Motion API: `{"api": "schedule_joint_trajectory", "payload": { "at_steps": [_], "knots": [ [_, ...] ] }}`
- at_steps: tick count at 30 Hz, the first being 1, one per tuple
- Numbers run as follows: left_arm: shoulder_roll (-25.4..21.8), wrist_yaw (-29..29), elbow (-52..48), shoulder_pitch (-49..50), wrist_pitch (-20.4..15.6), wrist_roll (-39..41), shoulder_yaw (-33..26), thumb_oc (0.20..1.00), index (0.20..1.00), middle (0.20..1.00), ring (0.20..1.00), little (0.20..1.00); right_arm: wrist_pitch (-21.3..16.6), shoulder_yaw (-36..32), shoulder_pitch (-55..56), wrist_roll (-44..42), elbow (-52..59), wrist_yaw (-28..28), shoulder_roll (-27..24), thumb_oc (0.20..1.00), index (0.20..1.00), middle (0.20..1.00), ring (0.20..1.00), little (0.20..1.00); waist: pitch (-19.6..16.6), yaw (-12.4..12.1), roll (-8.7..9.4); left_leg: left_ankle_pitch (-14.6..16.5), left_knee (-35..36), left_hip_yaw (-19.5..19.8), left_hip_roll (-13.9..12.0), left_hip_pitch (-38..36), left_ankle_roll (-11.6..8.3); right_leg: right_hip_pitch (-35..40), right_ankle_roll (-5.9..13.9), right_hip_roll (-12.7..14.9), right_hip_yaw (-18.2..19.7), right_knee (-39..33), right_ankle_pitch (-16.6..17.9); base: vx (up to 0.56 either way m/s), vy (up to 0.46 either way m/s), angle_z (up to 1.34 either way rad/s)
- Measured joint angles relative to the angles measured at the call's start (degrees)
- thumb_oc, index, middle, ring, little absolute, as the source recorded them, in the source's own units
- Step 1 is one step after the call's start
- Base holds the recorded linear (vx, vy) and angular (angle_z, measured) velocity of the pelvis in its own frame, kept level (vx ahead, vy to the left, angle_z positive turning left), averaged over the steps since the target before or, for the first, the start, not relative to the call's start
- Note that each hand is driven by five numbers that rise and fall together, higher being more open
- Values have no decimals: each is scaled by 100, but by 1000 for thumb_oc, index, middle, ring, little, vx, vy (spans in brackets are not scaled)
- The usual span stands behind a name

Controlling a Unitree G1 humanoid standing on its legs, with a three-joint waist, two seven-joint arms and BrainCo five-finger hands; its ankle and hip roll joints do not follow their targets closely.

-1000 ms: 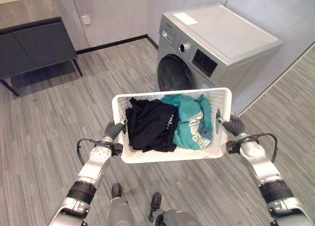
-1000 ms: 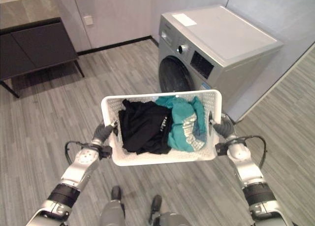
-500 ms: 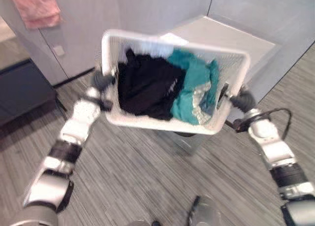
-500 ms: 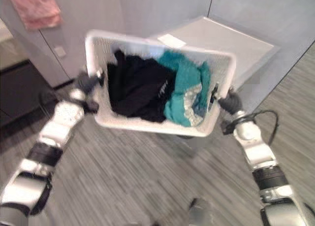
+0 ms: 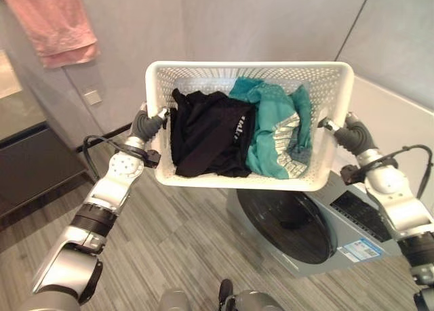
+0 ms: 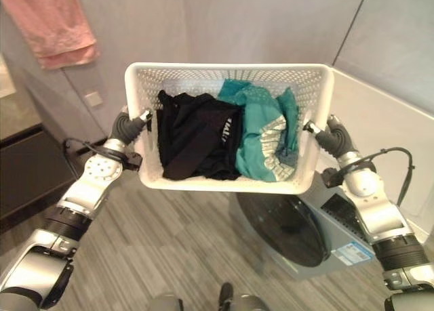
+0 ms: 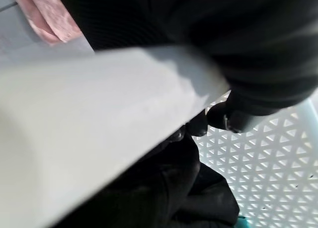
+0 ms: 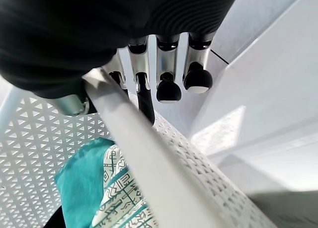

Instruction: Grab the laundry basket,head to the washer,open it,put in the laundry and shut it.

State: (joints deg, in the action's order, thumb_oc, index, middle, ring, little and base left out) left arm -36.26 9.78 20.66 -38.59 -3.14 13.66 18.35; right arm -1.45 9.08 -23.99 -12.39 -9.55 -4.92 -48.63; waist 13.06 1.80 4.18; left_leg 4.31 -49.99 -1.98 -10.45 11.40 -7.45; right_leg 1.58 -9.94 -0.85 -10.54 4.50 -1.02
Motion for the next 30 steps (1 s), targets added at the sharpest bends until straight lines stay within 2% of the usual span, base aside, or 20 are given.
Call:
{"api": "schedule_joint_trajectory", "payload": {
  "at_steps": [1, 2, 4, 6, 7, 9, 10, 13, 14, 16, 17, 19, 20, 21, 23, 25, 26, 27, 28, 30],
  "knots": [
    [0, 0, 18, -10, -2, 2, 10, 200, 200, 200, 200, 200, 7, 1, -72, 0, -30, 0, 21, 200, 200, 200, 200, 200, 15, -93, 57, 263, 982, 148, 107, 47, -10, 62, 168, 109, 154, -91, 83, 160, 85, -49],
    [-71, 0, 105, -12, -10, 3, 33, 200, 200, 200, 200, 200, -5, 71, -202, 3, -95, 0, 33, 200, 200, 200, 200, 200, 21, -192, 69, 248, 2561, 367, 265, -17, -17, 138, 372, 193, 369, -216, 77, 241, 124, -60],
    [-157, -7, 170, -16, -60, 2, 79, 200, 200, 200, 200, 200, -3, 234, -379, 6, -310, 3, 88, 200, 200, 200, 200, 200, 7, -249, -73, -12, 4790, 805, 279, -238, -156, 272, 593, 226, 466, -322, 87, 244, 146, -56],
    [-176, -12, 242, -75, -148, 6, 224, 200, 200, 200, 200, 200, -59, 289, -370, 4, -506, 4, 98, 200, 200, 200, 200, 200, 2, -218, -227, -259, 5270, 967, 235, -209, -160, 528, 827, 216, 622, -496, 42, 237, 192, -58],
    [-189, -18, 182, -44, -161, 82, 322, 200, 200, 200, 200, 200, -80, 245, -352, -9, -544, 1, 61, 200, 200, 200, 200, 200, -20, -172, -554, -247, 5081, 1088, 142, -209, 18, 567, 1178, 178, 840, -392, -157, 284, 278, -75],
    [-190, -57, 165, -35, -153, 137, 323, 200, 200, 200, 200, 200, -115, 239, -181, -9, -453, 10, 65, 200, 200, 200, 200, 200, -46, -144, -439, -412, 4612, 577, 417, -90, 53, 558, 1244, 604, 986, -359, -391, 255, 284, -82],
    [-200, -73, 142, -37, -142, 140, 321, 200, 200, 200, 200, 200, -113, 225, -177, -9, -433, 10, 62, 200, 200, 200, 200, 200, -43, -148, -443, -495, 4585, 452, 491, -107, 70, 563, 1378, 721, 958, -348, -373, 151, 205, -77],
    [-424, -156, -9, -43, -172, 142, 332, 200, 200, 200, 200, 200, -125, 117, -2, 20, -277, 20, 92, 200, 200, 200, 200, 200, -13, -12, -350, -801, 4209, 119, 889, -214, 561, 618, 1559, 1159, 915, -181, -378, 176, 277, -71],
    [-475, -161, -22, -38, -169, 142, 332, 200, 200, 200, 200, 200, -117, 114, 36, 33, -216, 21, 81, 200, 200, 200, 200, 200, -22, -45, -325, -780, 4194, -66, 984, -349, 589, 602, 1665, 1284, 914, -144, -466, 154, 272, -74],
    [-696, -182, -139, -38, -203, 146, 325, 200, 200, 200, 200, 200, -159, 115, -108, 40, -199, 30, 96, 200, 200, 200, 200, 200, -70, -112, -225, -668, 4180, -227, 1138, -395, 759, 400, 1679, 1437, 1050, -17, -468, 111, 198, -83],
    [-772, -183, -197, -43, -205, 150, 320, 200, 200, 200, 200, 200, -180, 115, -160, 40, -206, 30, 105, 200, 200, 200, 200, 200, -71, -101, -198, -632, 4144, -325, 1181, -410, 825, 349, 1675, 1469, 1107, 67, -442, 99, 168, -67],
    [-890, -196, -245, -61, -209, 150, 322, 200, 200, 200, 200, 200, -230, 119, -246, 50, -247, 40, 117, 200, 200, 200, 200, 200, -56, -95, -192, -545, 4071, -356, 1186, -450, 954, 121, 2127, 1473, 1117, 491, -168, 75, 95, -45],
    [-1028, -215, -257, -69, -208, 148, 357, 200, 200, 200, 200, 200, -231, 225, -431, 95, -392, 90, 135, 200, 200, 200, 200, 200, -32, -93, -235, -530, 4211, -420, 1059, -588, 999, -310, 2230, 1465, 1058, 1232, -209, 86, -6, -57],
    [-1109, -216, -235, -72, -206, 148, 412, 200, 200, 200, 200, 200, -230, 321, -592, 95, -514, 138, 135, 200, 200, 200, 200, 200, -27, -105, -228, -538, 4342, -526, 1040, -741, 1013, -490, 2317, 1522, 867, 1518, -215, 108, -73, -50],
    [-1120, -216, -196, -122, -217, 151, 438, 200, 200, 200, 200, 200, -237, 376, -854, 94, -678, 152, 114, 200, 200, 200, 200, 200, -27, -89, -239, -531, 4455, -561, 1031, -896, 1020, -527, 2195, 1621, 542, 1194, -316, 193, -173, -24],
    [-1086, -216, -5, -398, -240, 163, 546, 200, 200, 200, 200, 200, -254, 439, -1137, 88, -865, 157, 35, 200, 200, 200, 200, 200, -21, -93, -258, -445, 4411, -567, 1022, -843, 997, -625, 2186, 1735, 531, 603, -270, 237, -231, 2],
    [-1089, -225, 264, -778, -203, 163, 701, 200, 200, 200, 200, 200, -256, 497, -1400, 88, -987, 167, -46, 200, 200, 200, 200, 200, -4, -69, -324, -426, 4291, -459, 1010, -692, 994, -659, 2155, 1906, 520, -149, 11, 268, -290, 24],
    [-1079, -248, 385, -862, -213, 163, 713, 200, 200, 200, 200, 200, -262, 501, -1435, 87, -989, 167, -44, 200, 200, 200, 200, 200, -7, -61, -319, -366, 4266, -382, 996, -686, 881, -714, 2147, 2065, 461, -322, 81, 280, -293, 34],
    [-1061, -284, 513, -878, -253, 164, 721, 200, 200, 200, 200, 200, -305, 520, -1448, 87, -976, 183, -51, 200, 200, 200, 200, 200, -20, -87, -297, -283, 4218, -418, 1006, -700, 786, -766, 2194, 2276, 127, -291, 218, 197, -167, 18],
    [-1105, -353, 519, -843, -227, 180, 725, 200, 200, 200, 200, 200, -332, 551, -1475, 89, -943, 216, -77, 200, 200, 200, 200, 200, -6, -112, -322, -272, 4141, -351, 915, -745, 774, -677, 2210, 2366, 6, -375, 288, 395, -362, 19]
  ]
}}
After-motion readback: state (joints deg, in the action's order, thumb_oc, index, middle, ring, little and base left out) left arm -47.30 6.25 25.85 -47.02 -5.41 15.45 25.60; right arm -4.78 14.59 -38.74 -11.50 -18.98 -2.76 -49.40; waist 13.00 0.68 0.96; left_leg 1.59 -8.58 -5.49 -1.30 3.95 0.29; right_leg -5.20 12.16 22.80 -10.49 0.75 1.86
